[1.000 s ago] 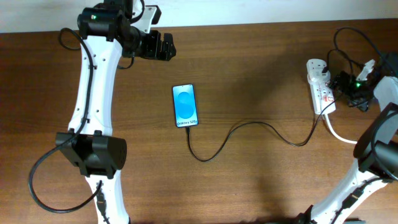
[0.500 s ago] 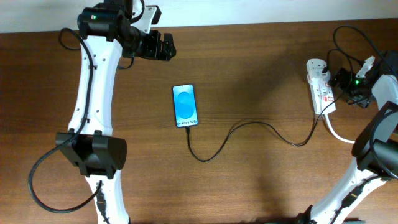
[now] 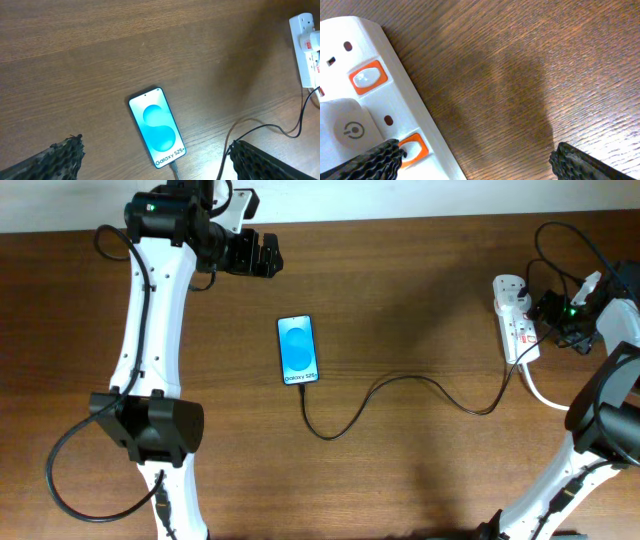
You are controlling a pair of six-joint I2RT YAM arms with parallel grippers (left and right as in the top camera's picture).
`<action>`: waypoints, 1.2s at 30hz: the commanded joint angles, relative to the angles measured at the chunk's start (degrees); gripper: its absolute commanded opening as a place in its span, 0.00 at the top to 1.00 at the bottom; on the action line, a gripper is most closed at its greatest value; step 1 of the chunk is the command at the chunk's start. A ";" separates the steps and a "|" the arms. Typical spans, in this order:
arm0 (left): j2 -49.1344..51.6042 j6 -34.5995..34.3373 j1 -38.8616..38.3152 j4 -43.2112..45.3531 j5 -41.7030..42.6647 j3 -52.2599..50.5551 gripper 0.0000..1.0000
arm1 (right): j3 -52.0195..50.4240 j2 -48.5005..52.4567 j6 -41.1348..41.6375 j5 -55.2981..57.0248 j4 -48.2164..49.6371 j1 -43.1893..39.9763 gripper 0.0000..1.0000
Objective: Plug charger to phone and switch on socket
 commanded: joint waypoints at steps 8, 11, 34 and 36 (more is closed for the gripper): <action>-0.44 1.11 0.35 0.13 -0.42 1.27 0.01 | -0.02 1.97 -1.29 -0.66 -1.57 4.33 0.00; -0.44 1.11 0.35 0.11 -0.42 1.27 0.01 | -0.44 2.19 -1.29 -0.63 -2.03 4.79 0.00; -0.44 1.11 0.35 0.13 -0.42 1.27 0.01 | 7.43 -9.77 6.75 6.69 -10.84 -7.96 0.02; -0.44 1.11 0.35 0.13 -0.42 1.27 0.01 | 8.55 -13.22 6.64 3.85 -12.44 -8.57 0.01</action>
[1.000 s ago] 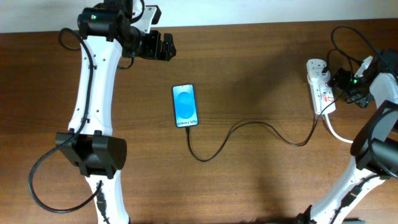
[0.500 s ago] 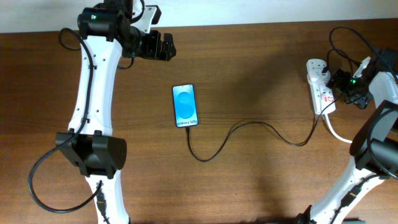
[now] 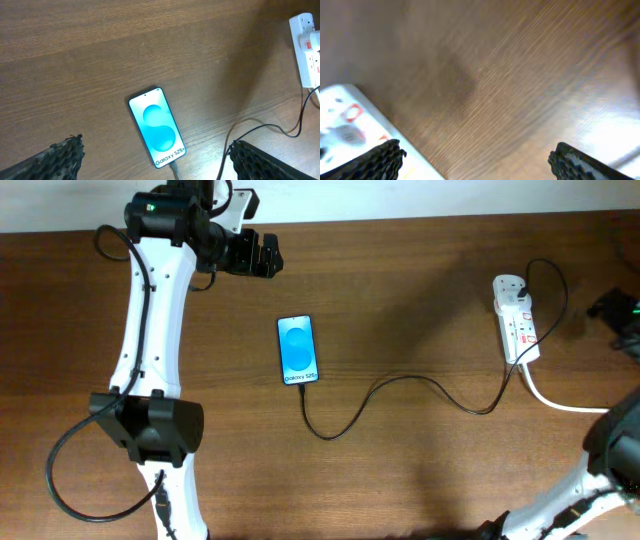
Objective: Plug charger to phone and switch on socket
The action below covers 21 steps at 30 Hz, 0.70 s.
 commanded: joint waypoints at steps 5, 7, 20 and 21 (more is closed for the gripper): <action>-0.44 1.11 0.35 0.13 -0.42 1.27 0.01 | 3.15 -20.13 -1.11 -8.13 -4.28 3.08 0.01; -0.44 1.11 0.35 0.13 -0.42 1.27 0.01 | 3.15 -26.64 -2.58 -9.03 -5.27 6.62 0.01; -0.44 1.11 0.35 0.13 -0.42 1.27 0.01 | 3.08 -41.90 -7.23 -11.04 -18.75 37.44 0.02; -0.44 1.11 0.35 0.13 -0.42 1.27 0.01 | 3.08 -41.51 -7.26 -10.95 -20.17 37.44 0.02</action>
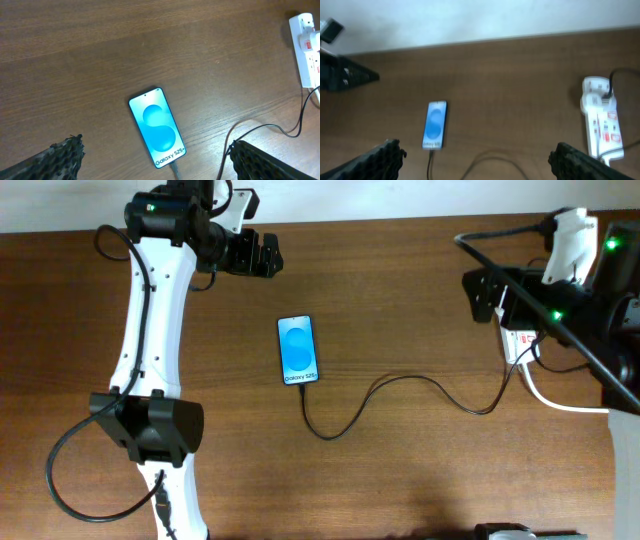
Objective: Plug charger to phone and switch on socket
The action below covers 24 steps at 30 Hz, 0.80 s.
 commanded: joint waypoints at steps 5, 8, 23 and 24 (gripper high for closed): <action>-0.44 1.11 0.35 0.13 -0.42 1.27 0.01 | 0.42 1.27 -3.26 0.70 -5.35 0.48 0.02; -0.44 1.11 0.35 0.13 -0.42 1.27 0.01 | -2.47 -0.48 -10.75 0.74 -5.18 0.52 0.02; -0.44 1.11 0.35 0.13 -0.42 1.27 0.01 | -76.00 -50.69 -20.17 0.31 56.00 3.21 0.02; -0.44 1.11 0.35 0.13 -0.42 1.27 0.01 | -78.44 -52.85 -20.15 0.28 57.29 3.26 0.02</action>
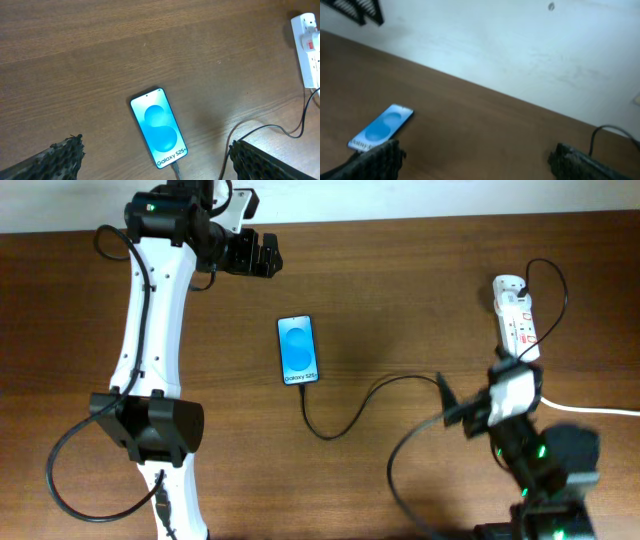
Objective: Plug charger to phone and switch on socket
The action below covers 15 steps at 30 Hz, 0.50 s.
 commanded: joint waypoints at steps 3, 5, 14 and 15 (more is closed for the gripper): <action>-0.44 0.92 0.35 0.15 -0.02 1.09 0.01 | -14.21 -12.11 -0.37 -0.37 6.80 0.70 0.02; -0.44 0.92 0.35 0.15 -0.02 1.09 0.01 | -19.02 -15.43 -0.35 -0.52 10.12 0.70 0.02; -0.44 0.92 0.35 0.15 -0.02 1.09 0.01 | -27.87 -26.14 -0.17 -1.03 9.25 0.70 0.02; -0.44 0.92 0.35 0.15 -0.02 1.09 0.01 | -27.87 -26.14 -0.17 -1.07 8.11 0.68 0.01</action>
